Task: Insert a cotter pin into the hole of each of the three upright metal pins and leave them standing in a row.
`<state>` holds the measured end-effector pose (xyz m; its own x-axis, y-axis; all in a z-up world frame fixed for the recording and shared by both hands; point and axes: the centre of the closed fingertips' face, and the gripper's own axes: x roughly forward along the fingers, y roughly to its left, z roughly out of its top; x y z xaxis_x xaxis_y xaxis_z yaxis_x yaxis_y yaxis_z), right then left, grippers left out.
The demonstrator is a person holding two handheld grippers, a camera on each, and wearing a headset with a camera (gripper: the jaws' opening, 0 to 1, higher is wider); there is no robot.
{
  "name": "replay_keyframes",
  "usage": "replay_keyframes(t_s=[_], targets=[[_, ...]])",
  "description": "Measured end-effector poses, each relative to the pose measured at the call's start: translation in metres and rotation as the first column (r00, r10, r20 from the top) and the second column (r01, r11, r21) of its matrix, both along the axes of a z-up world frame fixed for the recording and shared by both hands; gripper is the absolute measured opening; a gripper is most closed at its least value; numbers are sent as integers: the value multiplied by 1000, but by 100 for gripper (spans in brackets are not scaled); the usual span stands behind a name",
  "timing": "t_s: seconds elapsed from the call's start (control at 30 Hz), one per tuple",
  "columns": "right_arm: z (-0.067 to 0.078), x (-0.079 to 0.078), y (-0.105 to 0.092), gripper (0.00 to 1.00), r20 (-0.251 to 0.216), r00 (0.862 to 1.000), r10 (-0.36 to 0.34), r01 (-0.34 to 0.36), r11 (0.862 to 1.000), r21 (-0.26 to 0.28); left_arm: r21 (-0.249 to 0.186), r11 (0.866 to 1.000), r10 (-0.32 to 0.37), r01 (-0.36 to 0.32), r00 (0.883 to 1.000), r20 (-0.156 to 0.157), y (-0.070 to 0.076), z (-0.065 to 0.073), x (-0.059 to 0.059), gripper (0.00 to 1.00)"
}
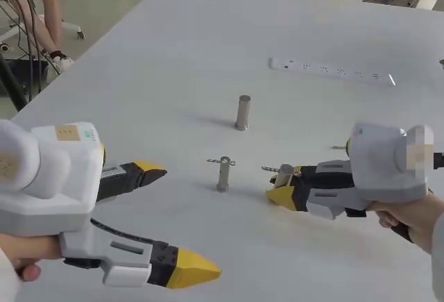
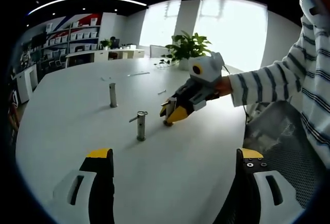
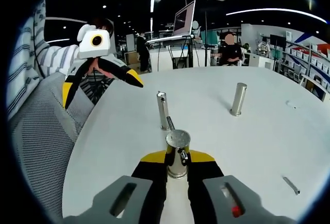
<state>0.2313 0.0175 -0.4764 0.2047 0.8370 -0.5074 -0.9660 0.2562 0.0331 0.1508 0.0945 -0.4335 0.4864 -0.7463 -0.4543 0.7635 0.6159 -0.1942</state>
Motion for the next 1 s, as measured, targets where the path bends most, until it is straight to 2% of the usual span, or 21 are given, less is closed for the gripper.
replay_keyframes(t_s=[0.3, 0.4, 0.53, 0.77, 0.8, 0.83, 1.0], targets=[[-1, 5, 1, 9, 5, 1000, -18, 18, 1000, 11, 3, 1000, 3, -3, 1000, -3, 1, -1, 1, 98], [-2, 5, 1, 9, 14, 1000, -11, 11, 1000, 13, -8, 1000, 1, -1, 1000, -7, 0, 0, 0, 97], [-2, 5, 0, 9, 17, 1000, -14, 13, 1000, 15, 1, 1000, 1, -1, 1000, -9, 0, -2, -1, 97], [0, 6, 0, 10, 13, 999, -50, 49, 998, 36, 3, 1000, 0, 0, 1000, -9, -1, -2, -1, 97], [6, 6, 2, 11, -4, 998, -62, 62, 995, 75, 3, 1000, 0, 0, 1000, -8, -1, -2, 0, 97], [8, 6, 1, 14, -3, 998, -66, 66, 995, 80, 3, 1000, 0, 0, 1000, -8, -1, -2, 0, 97], [20, 3, -3, 28, 19, 997, -70, 69, 996, 60, 7, 1000, -1, 1, 1000, 0, -1, 2, -1, 97]])
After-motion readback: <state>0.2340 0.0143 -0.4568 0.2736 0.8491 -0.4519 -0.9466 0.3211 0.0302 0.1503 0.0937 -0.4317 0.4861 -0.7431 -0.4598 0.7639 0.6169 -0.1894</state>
